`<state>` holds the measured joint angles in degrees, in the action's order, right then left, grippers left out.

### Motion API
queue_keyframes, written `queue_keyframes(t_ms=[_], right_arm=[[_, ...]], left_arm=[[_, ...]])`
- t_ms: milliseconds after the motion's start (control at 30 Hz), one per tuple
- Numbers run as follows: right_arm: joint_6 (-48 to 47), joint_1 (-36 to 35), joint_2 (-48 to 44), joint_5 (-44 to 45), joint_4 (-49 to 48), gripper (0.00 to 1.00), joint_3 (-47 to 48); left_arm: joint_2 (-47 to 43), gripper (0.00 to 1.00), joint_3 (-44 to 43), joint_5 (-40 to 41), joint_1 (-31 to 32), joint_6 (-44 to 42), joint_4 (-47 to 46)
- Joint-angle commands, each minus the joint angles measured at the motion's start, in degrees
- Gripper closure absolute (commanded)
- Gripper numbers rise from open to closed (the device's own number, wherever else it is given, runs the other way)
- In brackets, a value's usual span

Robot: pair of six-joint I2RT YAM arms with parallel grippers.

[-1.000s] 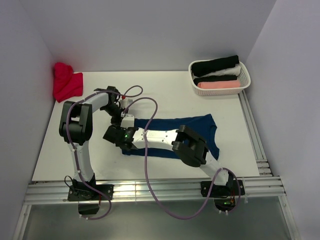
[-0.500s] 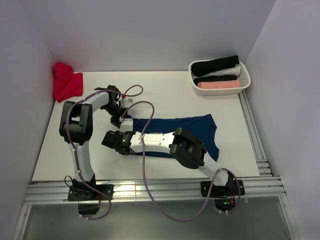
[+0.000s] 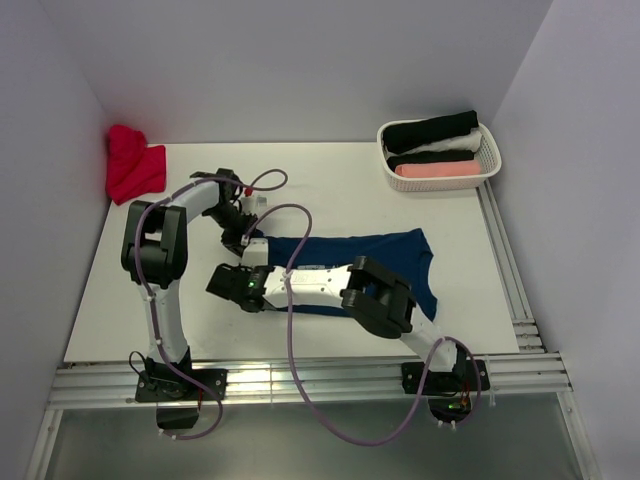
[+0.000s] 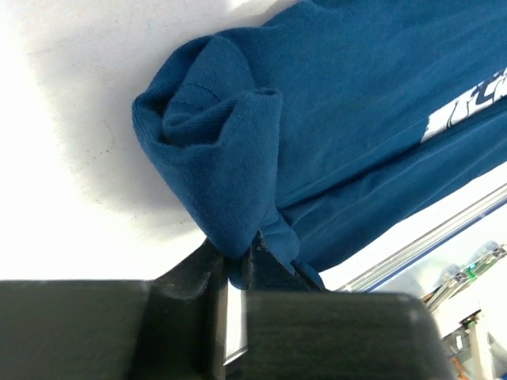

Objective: Roll the t-shirts
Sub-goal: Roll the tshirt

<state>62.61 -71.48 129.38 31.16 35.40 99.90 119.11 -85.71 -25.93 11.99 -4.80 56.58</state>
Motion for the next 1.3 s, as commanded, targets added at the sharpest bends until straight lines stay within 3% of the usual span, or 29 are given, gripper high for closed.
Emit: queue_keyframes(t_ms=[0, 67, 100, 200, 433, 633, 833, 1000, 1267], right_arm=[[0.9, -1.1, -1.8, -9.1, -9.0, 0.89, -9.9], [1.2, -0.3, -5.5, -10.9, -17.1, 0.91, -14.2], [1.8, -0.1, -6.8, -11.8, -19.9, 0.92, -18.6], [4.1, 1.4, -12.4, -15.3, -31.4, 0.95, -27.5], [12.9, 6.2, -15.9, -25.1, -65.3, 0.96, -46.3], [20.0, 8.6, -12.4, -29.5, -83.3, 0.97, -53.8], [22.3, 9.4, -10.3, -30.4, -86.7, 0.98, -55.3], [22.3, 9.7, -10.6, -30.4, -86.6, 0.98, -55.5], [22.3, 10.0, -10.6, -30.5, -85.5, 0.98, -55.5]], left_arm=[[0.1, 0.81, -4.4, 0.5, -0.2, -0.7, -1.4], [-0.3, 0.70, -6.2, -0.8, -0.5, -1.9, -0.4], [-0.4, 0.58, -7.0, -1.4, -0.6, -2.1, 0.1], [-0.5, 0.44, -11.0, -4.9, -2.1, -3.6, 2.6], [-0.1, 0.37, -16.6, -13.5, -6.5, -9.3, 8.5], [-1.7, 0.37, -9.5, -17.8, -9.0, -15.4, 8.2], [0.1, 0.38, 0.0, -23.8, -8.9, -20.5, 5.0], [2.4, 0.38, 2.9, -28.0, -8.8, -21.0, 1.9], [2.8, 0.49, 6.2, -24.1, -6.8, -10.2, -8.0]])
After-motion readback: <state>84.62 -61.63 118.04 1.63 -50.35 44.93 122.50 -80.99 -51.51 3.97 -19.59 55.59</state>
